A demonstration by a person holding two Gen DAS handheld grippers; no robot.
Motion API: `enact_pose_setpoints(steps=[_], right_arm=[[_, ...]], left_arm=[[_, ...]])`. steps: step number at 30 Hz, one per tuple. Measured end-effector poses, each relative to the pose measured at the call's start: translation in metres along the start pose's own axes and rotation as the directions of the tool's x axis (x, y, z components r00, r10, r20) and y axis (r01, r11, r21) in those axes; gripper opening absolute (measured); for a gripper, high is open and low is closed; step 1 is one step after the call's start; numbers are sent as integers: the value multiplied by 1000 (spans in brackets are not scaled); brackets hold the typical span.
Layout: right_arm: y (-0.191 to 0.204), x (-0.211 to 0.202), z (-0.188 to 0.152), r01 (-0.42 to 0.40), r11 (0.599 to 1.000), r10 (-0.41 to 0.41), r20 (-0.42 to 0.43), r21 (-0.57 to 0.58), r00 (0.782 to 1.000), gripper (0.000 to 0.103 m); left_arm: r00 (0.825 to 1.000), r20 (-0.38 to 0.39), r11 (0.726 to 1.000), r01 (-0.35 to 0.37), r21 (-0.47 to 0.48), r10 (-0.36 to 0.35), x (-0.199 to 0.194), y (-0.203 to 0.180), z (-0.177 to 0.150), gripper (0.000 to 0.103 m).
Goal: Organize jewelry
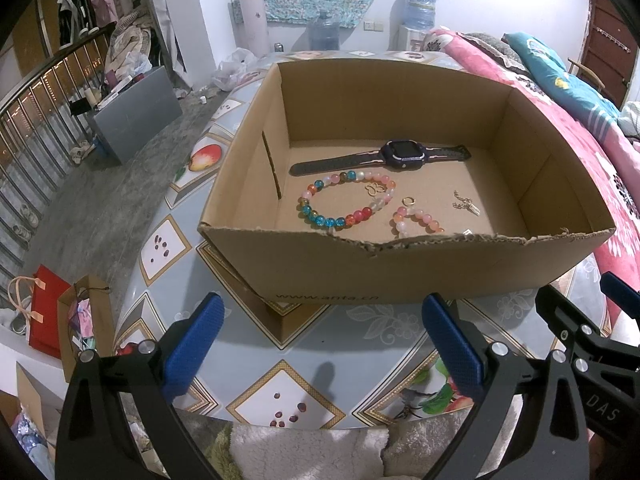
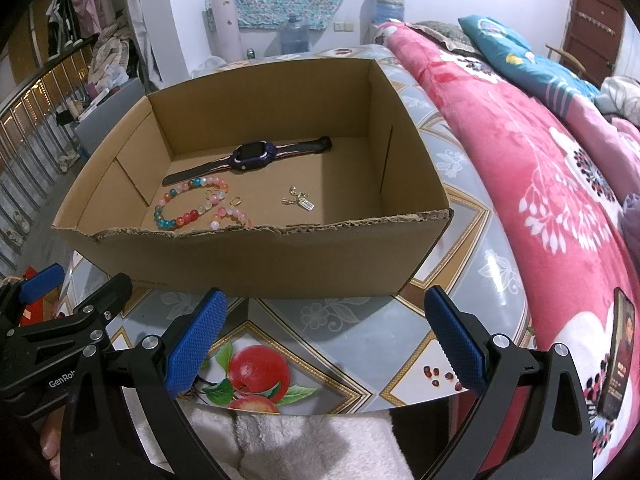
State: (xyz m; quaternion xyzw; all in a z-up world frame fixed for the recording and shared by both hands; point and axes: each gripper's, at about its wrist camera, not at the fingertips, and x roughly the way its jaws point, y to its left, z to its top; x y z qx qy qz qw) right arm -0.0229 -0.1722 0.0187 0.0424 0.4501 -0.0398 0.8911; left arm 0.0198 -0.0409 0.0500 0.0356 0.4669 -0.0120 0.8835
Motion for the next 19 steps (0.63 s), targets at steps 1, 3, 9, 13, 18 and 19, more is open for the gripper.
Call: enact_pose_setpoints(steps=[1,3,9,13,18,19], right_arm=[[0,0,0,1,1000,-1,0,0,1000,95],[-1,0,0,1,1000,-1,0,0,1000,95],[-2,0,0,1,1000,-1,-1,0,1000,95],[-1,0,0,1,1000,-1,0,-1,1000,95],[-2,0,0,2,1000,-2,1,-2,1000,95],[-2,0,0,1,1000,-1,2,-3,1000,95]], left_arm=[[1000,0,1000,0,0,0,0,0,0,97],[1000,1,1000,0,0,0,0,0,0,97],[1000,0,1000,0,1,0,0,0,1,97],[1000,-1,1000,0,0,0,0,1,1,97],[1000,-1,1000,0,0,0,0,0,0,97],[1000,-1,1000,-1,1,1,0,0,0,97]])
